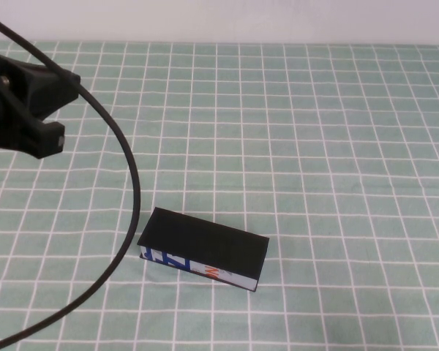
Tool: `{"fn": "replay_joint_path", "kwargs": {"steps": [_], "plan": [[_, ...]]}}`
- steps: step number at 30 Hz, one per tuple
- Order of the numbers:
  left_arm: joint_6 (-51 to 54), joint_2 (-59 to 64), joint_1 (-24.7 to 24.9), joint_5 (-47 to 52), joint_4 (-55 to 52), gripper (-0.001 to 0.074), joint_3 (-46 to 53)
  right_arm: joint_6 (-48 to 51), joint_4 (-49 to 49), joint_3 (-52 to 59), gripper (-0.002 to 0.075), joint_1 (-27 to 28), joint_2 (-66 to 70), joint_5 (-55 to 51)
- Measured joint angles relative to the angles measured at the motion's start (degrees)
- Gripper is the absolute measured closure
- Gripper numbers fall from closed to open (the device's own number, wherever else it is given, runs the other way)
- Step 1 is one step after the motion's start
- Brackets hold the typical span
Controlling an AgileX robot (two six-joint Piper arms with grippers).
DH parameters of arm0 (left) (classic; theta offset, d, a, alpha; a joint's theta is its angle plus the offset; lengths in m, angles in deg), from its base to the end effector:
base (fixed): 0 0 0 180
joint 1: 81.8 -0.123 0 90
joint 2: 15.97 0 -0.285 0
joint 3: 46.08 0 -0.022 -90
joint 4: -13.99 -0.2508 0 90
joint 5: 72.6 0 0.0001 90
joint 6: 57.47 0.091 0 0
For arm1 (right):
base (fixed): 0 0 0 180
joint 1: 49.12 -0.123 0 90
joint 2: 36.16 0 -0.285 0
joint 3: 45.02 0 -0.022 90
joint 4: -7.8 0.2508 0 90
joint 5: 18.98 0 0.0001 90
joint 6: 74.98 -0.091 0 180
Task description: Return glasses to glasses case
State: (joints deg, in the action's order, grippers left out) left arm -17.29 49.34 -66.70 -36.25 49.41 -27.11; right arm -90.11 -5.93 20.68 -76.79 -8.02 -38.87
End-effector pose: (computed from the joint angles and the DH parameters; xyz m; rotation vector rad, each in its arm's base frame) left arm 0.1903 -0.0838 0.3923 0.6578 1.8945 -0.4048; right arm 0.0776 0.0324 0.2267 -0.3857 1.9457 0.2593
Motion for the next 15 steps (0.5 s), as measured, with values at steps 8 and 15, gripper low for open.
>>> {"fn": "replay_joint_path", "kwargs": {"steps": [8, 15], "plan": [[-0.23, -3.8, 0.58, -6.02, -0.44, 0.0738, 2.87, 0.0, 0.0, 0.0, 0.0739, 0.0, 0.0, 0.0], [-8.67, -19.64, 2.37, -7.4, -25.01, 0.0739, 11.11, 0.0, 0.0, 0.0, 0.0739, 0.0, 0.0, 0.0]]}}
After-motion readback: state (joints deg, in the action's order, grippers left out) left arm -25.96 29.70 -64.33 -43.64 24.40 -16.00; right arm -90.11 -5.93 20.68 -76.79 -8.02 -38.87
